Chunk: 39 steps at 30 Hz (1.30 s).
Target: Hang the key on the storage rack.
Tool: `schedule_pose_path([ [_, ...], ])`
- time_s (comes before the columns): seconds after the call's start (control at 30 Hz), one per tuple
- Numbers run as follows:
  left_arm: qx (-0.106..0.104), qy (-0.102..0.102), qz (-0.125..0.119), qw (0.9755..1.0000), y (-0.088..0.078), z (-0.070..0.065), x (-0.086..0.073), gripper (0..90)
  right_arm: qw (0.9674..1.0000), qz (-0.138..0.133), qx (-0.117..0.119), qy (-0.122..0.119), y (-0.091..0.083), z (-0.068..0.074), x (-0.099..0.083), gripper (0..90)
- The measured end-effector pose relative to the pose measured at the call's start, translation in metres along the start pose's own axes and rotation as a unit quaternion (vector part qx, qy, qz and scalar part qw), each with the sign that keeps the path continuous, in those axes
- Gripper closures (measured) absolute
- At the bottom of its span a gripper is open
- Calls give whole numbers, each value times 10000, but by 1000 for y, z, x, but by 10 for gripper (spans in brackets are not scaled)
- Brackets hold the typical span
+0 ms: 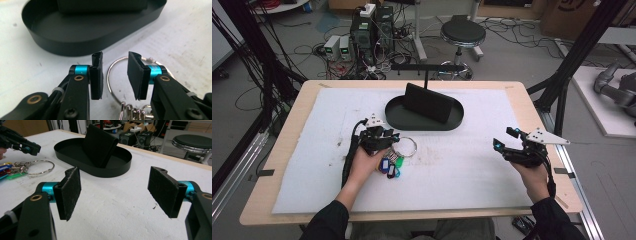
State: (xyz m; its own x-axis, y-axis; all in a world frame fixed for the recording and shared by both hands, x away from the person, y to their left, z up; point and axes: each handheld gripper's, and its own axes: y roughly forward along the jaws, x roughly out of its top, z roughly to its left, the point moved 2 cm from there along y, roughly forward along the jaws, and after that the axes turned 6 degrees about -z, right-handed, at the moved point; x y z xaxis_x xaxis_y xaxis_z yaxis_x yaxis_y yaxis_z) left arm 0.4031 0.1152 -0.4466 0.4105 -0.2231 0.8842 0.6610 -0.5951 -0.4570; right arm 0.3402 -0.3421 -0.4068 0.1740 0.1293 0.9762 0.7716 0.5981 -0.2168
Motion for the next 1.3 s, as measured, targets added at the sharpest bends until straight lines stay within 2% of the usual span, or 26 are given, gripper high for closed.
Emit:
schedule_pose_path([
  [0.1, 62, 48, 196, 9998, 2, 1, -2, 671, 10000, 3, 3, -4, 0, 0, 0, 271],
  [0.27, 106, 15, 322, 9994, 7, 1, -5, 684, 10000, 24, -16, -32, 0, 0, -1, 271],
  [0.4, 158, 73, 568, 9982, 13, 1, -9, 693, 10000, -9, -34, -44, 0, 0, 0, 271],
  [0.53, 277, 249, 642, 9972, 13, -1, -9, 737, 10000, 11, -41, -36, 0, 0, 0, 271],
  [0.7, 349, 336, 630, 9968, 13, -4, -9, 800, 10000, 1, -31, -93, 0, 1, 0, 271],
  [0.8, 355, 381, 593, 9969, 14, -5, -10, 828, 10000, -3, -34, -79, 0, 1, 0, 271],
  [0.93, 262, 224, 493, 9982, 13, -3, -10, 852, 10000, -23, -32, -46, -1, 1, 1, 271],
  [1.17, 117, 57, -29, 9999, 2, -3, -4, 858, 10000, -48, -45, -43, -2, 0, 1, 271],
  [1.3, 37, 152, -325, 9994, -7, -7, 2, 859, 10000, -74, -56, -36, -2, 0, 1, 271],
])
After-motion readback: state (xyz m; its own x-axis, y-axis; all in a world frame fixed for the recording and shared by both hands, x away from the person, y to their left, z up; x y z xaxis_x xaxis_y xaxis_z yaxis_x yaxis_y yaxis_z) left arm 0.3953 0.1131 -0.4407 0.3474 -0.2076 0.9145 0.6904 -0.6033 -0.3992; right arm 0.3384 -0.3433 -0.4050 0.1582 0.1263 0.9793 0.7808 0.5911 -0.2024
